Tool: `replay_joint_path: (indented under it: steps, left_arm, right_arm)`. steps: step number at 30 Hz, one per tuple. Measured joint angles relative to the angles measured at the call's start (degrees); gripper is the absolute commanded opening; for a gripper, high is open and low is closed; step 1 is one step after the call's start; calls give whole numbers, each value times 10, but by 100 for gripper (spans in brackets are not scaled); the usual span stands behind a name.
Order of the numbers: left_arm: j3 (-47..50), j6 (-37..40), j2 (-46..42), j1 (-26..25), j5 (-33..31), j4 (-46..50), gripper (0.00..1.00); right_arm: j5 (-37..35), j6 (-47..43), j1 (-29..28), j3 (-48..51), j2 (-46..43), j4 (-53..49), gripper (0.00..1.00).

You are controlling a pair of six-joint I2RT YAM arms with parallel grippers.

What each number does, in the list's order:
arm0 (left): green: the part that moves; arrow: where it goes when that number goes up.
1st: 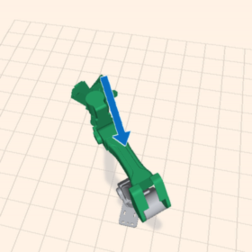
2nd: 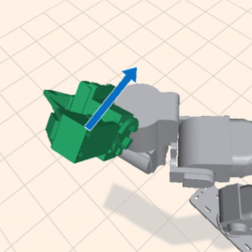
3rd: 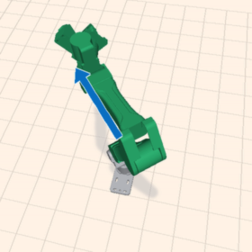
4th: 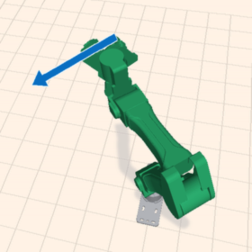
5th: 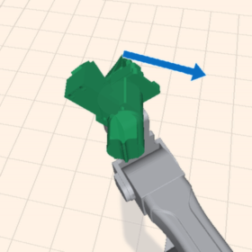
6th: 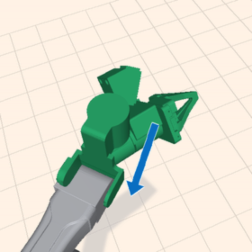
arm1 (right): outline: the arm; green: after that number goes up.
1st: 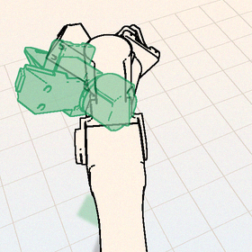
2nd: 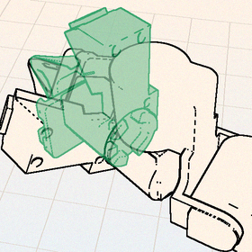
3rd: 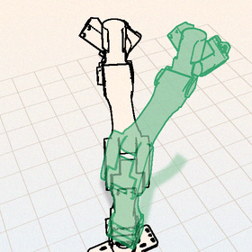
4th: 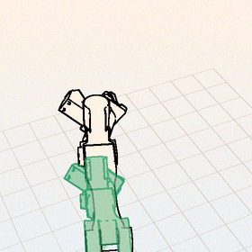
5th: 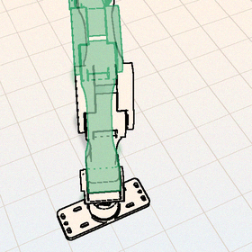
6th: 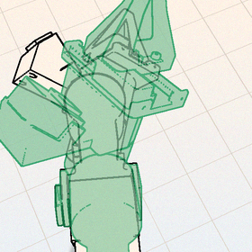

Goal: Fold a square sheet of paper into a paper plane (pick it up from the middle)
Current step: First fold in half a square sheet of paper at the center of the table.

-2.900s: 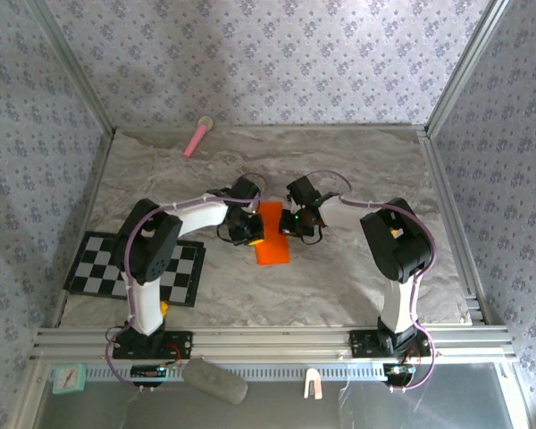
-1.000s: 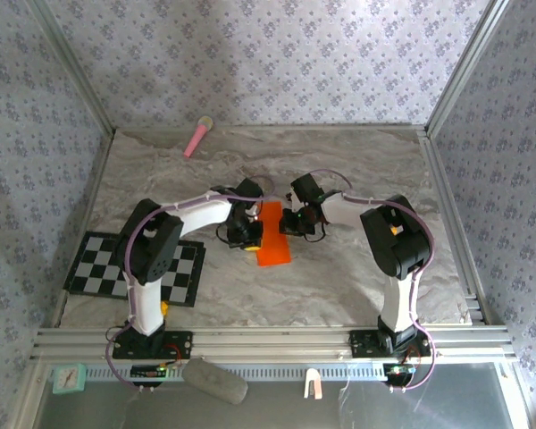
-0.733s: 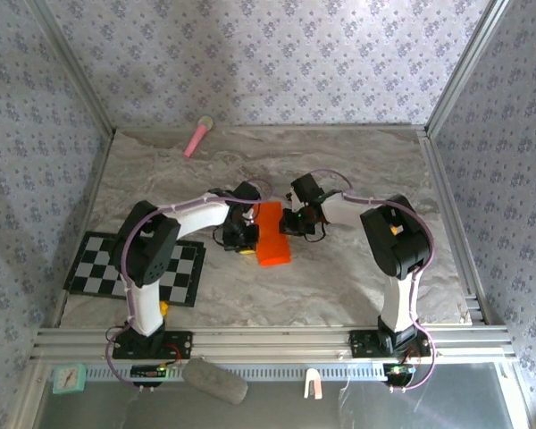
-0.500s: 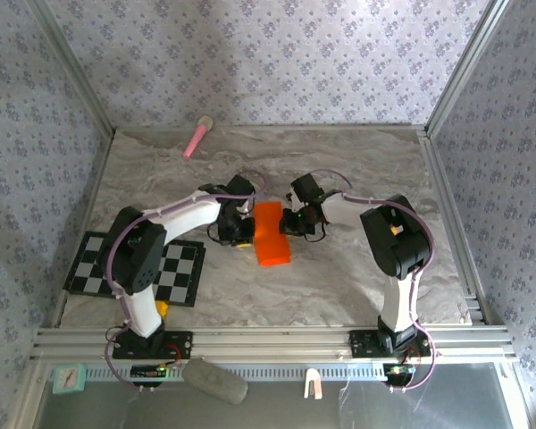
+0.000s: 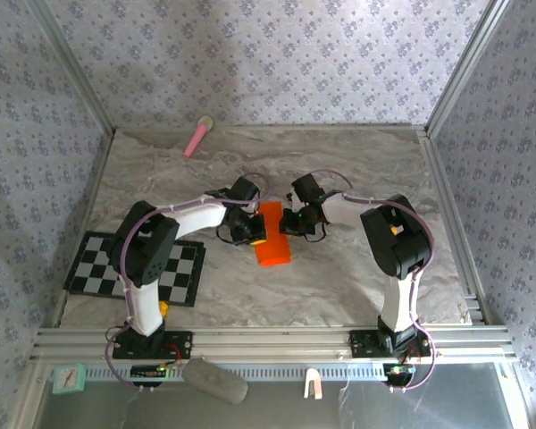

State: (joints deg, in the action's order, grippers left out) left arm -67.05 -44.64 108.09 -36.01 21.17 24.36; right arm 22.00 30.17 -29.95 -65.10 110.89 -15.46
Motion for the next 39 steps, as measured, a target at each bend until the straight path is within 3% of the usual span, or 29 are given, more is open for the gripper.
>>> replay_joint_path:
  steps: [7, 16, 21, 27, 39]
  left_arm:
    - [44, 17, -12, 26, 19, -26, 8]
    - [54, 52, -64, 72, -8, 44, 9]
    - [53, 23, -85, 46, 32, -4, 8]
    - [46, -5, -49, 2, 63, -40, 9]
    - [87, -13, -27, -1, 72, -63, 7]
  right_arm:
    - [1, 0, 0, 4, -2, 7, 10]
    - [2, 0, 0, 5, -2, 9, 10]
    - [2, 2, 0, 5, -2, 9, 10]
    - [2, 3, 0, 4, -1, 9, 10]
    - [2, 4, 0, 4, 0, 9, 10]
